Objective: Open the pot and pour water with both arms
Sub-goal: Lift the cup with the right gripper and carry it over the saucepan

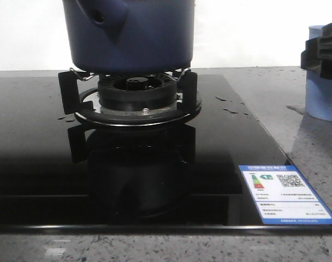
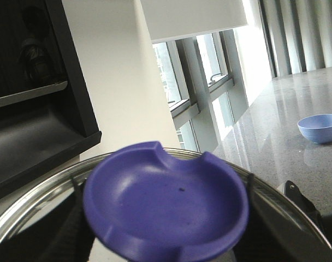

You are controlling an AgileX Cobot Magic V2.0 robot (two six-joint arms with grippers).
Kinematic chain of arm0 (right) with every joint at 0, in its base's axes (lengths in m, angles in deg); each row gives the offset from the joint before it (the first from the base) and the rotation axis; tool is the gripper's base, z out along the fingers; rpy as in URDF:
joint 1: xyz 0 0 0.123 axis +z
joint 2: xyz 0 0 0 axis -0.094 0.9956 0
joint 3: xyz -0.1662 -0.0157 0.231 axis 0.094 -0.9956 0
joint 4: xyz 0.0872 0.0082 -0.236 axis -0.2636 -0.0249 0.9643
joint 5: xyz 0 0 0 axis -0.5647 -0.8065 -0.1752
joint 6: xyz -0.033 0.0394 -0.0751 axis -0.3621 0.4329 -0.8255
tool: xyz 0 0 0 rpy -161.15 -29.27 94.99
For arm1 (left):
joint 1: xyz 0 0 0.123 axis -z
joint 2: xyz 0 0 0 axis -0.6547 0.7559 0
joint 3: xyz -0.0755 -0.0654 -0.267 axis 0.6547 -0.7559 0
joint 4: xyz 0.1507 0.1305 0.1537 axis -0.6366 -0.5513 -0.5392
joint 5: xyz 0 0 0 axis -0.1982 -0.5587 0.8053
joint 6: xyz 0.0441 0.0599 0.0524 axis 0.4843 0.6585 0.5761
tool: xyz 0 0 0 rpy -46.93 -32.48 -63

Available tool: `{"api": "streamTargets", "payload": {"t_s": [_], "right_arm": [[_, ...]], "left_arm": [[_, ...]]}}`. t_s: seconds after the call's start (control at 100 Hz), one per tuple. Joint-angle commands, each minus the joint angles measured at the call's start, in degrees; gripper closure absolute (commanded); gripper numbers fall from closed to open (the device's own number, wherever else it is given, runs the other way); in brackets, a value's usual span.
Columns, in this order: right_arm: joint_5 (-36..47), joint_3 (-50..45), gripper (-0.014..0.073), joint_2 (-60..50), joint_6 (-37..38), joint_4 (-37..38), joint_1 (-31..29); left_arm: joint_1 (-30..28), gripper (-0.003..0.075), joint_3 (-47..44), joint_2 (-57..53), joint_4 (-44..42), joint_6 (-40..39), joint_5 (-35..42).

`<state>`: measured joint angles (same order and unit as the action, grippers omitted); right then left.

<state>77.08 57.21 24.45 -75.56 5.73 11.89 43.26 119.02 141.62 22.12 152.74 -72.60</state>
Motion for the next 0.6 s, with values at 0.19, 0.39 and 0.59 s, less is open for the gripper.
{"api": "streamTargets", "payload": {"t_s": [0.19,0.39,0.59], "right_arm": [[1.5,1.6,0.0349,-1.8,0.2,2.6,0.2],[1.5,1.6,0.0392,-5.5,0.2,8.4,0.2],[1.1,2.8,0.0392,-10.0,0.2,10.5,0.2]], "left_arm": [[-0.1,0.0452,1.7,-1.3,5.8,-0.6,-1.0],[-0.1,0.0452,1.7,-1.3,5.8,-0.6,-1.0],[-0.1,0.0453,1.7,-1.3,5.8,-0.6,-1.0]]}}
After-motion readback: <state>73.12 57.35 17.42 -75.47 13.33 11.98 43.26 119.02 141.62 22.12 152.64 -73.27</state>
